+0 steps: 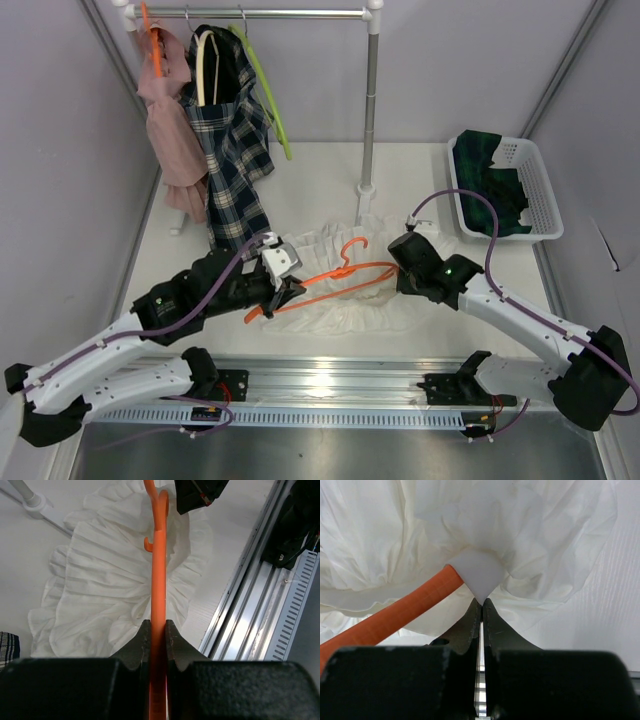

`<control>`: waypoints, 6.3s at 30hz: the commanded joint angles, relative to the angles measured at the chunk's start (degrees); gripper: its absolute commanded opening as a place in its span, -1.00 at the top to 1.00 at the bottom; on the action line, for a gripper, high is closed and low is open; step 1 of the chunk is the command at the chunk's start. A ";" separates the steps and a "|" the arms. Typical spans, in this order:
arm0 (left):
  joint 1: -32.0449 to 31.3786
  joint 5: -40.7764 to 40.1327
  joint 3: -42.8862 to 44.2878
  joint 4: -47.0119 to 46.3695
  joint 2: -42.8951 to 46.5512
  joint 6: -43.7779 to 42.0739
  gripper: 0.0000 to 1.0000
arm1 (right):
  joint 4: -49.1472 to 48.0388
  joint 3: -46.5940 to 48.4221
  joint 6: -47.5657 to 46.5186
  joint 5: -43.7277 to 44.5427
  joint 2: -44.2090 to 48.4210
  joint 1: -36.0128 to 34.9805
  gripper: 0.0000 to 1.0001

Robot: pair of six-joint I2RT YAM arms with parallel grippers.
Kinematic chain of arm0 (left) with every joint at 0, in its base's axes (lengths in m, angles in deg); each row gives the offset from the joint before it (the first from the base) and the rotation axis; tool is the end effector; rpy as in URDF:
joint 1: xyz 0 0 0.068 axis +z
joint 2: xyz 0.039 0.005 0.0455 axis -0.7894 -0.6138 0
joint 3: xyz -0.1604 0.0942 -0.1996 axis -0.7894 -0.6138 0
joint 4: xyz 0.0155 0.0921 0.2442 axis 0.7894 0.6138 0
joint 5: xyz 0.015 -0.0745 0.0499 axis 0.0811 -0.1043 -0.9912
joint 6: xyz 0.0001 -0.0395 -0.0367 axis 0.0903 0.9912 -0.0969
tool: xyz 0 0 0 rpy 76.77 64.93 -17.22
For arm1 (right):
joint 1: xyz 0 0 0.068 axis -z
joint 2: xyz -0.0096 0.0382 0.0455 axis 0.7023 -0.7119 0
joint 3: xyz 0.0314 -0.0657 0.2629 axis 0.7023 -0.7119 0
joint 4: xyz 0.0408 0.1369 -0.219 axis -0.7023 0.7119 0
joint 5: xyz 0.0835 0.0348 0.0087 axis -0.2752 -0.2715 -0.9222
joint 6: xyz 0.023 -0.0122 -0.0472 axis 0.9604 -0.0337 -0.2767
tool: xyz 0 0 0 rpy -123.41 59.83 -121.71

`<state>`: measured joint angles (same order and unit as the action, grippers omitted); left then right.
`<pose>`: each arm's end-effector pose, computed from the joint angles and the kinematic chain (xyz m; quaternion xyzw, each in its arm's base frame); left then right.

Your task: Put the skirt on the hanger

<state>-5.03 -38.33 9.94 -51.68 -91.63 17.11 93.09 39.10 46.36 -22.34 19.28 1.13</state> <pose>0.0839 -0.1352 0.3480 0.4301 0.7107 -0.2853 0.4780 0.1690 0.1420 0.2554 -0.0016 0.9439 0.0375 0.3281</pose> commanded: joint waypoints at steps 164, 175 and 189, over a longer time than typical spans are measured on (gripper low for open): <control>11.29 17.12 -4.37 -16.43 -29.28 30.94 0.27 | -21.96 -15.39 -2.69 10.83 25.48 -14.26 1.00; 8.39 16.78 -5.43 -19.16 -35.08 31.46 0.27 | -21.70 -15.30 -2.69 11.00 25.75 -14.26 1.00; 6.72 10.63 -5.60 -19.77 -39.92 31.81 0.17 | -21.43 -15.04 -3.05 11.00 26.27 -14.26 1.00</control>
<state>2.48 -25.54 4.76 -69.19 -131.04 47.95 75.06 23.67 42.40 -12.29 44.24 -12.93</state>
